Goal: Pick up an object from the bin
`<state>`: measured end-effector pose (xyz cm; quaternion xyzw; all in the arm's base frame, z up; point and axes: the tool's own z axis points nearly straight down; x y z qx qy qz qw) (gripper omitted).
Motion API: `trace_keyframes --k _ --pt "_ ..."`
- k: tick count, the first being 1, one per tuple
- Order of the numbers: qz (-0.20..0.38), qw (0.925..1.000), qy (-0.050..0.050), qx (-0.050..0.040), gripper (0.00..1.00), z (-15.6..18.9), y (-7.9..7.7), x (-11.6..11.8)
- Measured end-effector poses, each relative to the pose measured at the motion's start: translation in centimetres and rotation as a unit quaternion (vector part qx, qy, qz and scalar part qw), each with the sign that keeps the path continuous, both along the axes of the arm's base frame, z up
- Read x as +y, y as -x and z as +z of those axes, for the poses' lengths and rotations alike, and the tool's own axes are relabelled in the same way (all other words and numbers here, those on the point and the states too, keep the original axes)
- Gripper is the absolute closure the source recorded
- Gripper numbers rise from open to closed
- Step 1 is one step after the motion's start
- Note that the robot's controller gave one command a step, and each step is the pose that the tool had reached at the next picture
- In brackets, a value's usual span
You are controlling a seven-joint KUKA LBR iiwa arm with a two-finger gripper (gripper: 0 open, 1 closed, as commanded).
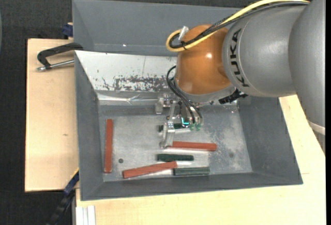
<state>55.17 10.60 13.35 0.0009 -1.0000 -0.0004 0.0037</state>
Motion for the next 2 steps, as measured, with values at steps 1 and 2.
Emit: trace_keyframes --k 1,2 --pt "-0.001 1.0 -0.001 -0.0042 0.0 0.5 -0.2 0.0" --pt "0.036 0.9993 -0.002 -0.0064 0.0 -0.5 0.8 -1.9"
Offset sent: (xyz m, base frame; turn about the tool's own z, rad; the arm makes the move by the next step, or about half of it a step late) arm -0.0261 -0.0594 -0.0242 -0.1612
